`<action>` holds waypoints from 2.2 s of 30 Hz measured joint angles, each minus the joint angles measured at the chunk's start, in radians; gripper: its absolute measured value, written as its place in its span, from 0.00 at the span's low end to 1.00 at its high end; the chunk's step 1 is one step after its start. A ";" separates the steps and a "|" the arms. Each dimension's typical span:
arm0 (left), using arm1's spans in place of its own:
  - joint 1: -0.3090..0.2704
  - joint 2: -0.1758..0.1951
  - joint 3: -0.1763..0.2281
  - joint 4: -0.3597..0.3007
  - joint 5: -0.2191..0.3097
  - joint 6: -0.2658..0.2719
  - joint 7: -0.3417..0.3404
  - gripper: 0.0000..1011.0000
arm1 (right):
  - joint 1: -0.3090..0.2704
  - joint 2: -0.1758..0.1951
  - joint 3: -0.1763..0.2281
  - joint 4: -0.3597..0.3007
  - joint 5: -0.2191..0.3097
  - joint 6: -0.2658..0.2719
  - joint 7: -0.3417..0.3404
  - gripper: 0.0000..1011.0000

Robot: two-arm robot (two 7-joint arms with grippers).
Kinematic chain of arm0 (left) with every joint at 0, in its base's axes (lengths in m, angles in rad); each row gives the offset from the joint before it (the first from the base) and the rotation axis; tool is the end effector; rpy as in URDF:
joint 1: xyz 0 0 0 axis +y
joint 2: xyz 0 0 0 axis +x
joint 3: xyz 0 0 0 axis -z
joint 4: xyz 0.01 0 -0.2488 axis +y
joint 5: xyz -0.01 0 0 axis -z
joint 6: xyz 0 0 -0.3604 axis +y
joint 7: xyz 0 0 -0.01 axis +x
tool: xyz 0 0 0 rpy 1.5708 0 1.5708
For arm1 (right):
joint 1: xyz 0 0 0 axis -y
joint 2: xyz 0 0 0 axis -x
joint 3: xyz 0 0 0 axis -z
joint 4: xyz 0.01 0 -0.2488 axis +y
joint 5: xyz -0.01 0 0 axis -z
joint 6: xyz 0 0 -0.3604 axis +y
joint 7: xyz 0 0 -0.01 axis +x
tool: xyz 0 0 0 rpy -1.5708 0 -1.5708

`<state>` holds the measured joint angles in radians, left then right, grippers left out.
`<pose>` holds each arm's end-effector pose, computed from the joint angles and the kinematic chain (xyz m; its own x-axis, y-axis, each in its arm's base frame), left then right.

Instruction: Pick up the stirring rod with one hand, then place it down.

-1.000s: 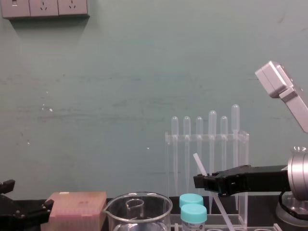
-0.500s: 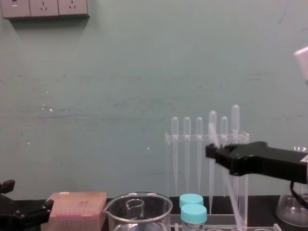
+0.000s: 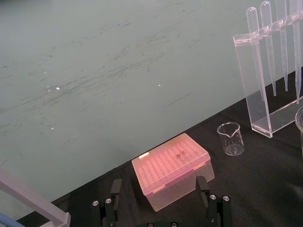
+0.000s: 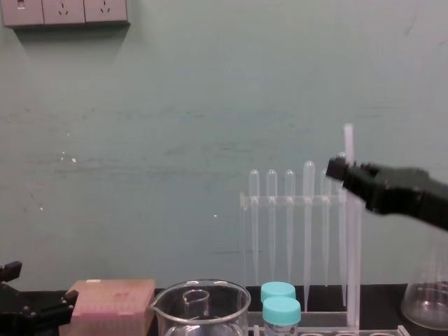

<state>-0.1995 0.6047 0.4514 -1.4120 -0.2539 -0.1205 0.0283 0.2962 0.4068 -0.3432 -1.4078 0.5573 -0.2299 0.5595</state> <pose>0.4001 0.0456 -0.2789 0.2923 0.8803 0.3737 -0.9553 0.2873 0.0703 0.4365 -0.0108 -0.2226 0.7072 -0.7052 0.0498 0.6769 0.6958 0.2402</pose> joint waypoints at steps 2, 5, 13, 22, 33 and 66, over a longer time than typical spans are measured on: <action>0.000 0.000 0.000 0.000 0.000 0.000 0.000 0.99 | -0.001 0.004 0.015 -0.019 0.002 -0.009 0.006 0.07; 0.000 0.000 0.000 0.000 0.000 0.000 0.000 0.99 | 0.007 0.018 0.039 -0.050 0.016 -0.002 0.011 0.07; 0.000 0.000 0.000 0.000 0.000 0.000 0.000 0.99 | 0.035 0.070 0.106 -0.107 0.055 0.048 0.008 0.07; 0.000 0.000 0.000 0.000 0.000 0.000 0.000 0.99 | 0.029 0.102 0.135 -0.131 0.058 0.061 -0.004 0.07; 0.000 0.000 0.000 0.000 0.000 0.000 0.000 0.99 | 0.028 0.104 0.136 -0.129 0.061 0.065 -0.004 0.07; 0.000 0.000 0.000 0.000 0.000 0.000 0.000 0.99 | 0.028 0.106 0.130 -0.120 0.063 0.075 -0.004 0.07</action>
<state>-0.1996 0.6047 0.4514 -1.4120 -0.2539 -0.1205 0.0283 0.3238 0.5126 -0.2131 -1.5278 0.6203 -0.1549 0.5550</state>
